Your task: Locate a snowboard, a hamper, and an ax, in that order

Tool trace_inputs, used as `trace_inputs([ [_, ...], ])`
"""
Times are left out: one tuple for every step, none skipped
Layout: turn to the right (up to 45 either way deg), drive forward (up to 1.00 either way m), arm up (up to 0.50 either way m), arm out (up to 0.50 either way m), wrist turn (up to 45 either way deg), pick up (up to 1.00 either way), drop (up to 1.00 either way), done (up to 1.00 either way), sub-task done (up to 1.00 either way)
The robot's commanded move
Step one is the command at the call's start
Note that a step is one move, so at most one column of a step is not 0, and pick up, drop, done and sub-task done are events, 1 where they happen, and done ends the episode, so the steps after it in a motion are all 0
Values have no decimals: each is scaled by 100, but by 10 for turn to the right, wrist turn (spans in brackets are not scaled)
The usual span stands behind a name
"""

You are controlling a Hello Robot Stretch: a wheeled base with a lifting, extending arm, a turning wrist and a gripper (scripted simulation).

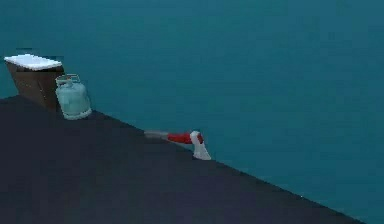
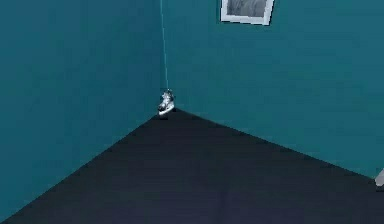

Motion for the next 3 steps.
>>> trace_inputs([
  [0,85,0,0,0,0,0,0,0],
  [-450,0,0,0,0,0,0,0,0],
  [-270,0,0,0,0,0,0,0,0],
])
